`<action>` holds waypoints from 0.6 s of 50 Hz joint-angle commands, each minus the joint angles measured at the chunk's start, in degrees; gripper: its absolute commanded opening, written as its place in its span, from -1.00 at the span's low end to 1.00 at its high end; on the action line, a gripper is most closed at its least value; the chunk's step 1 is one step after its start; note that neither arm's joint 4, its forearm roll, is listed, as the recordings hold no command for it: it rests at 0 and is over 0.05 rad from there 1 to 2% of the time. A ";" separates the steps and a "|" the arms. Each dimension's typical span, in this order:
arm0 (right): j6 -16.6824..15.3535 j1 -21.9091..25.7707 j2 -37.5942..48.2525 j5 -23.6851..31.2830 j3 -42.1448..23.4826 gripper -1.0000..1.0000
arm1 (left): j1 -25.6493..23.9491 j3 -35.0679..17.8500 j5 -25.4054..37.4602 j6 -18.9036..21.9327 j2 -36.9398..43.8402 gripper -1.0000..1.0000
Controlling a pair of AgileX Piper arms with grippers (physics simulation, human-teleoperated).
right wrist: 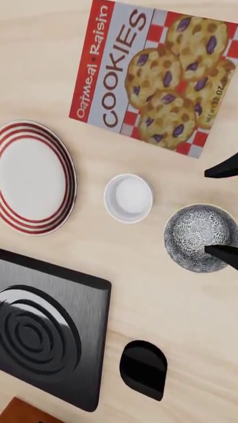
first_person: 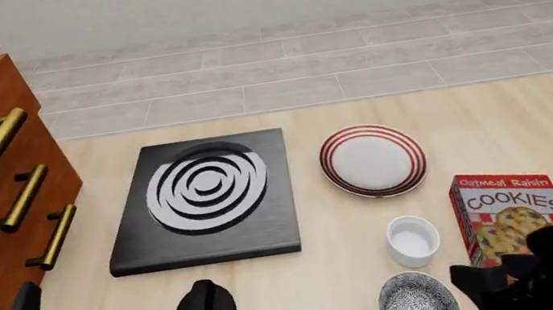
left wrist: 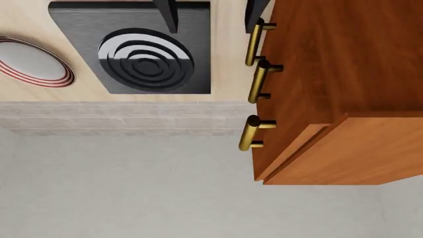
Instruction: Pick the akita bowl next to the ramekin and place it on the plate.
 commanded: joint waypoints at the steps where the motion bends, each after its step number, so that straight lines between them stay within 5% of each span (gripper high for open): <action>1: 0.59 0.39 2.55 -2.95 0.45 1.00 | 0.00 0.00 0.00 0.02 -0.01 1.00; 30: 0.92 2.40 12.59 -13.25 4.35 1.00 | 0.01 0.00 0.00 -0.01 -0.01 1.00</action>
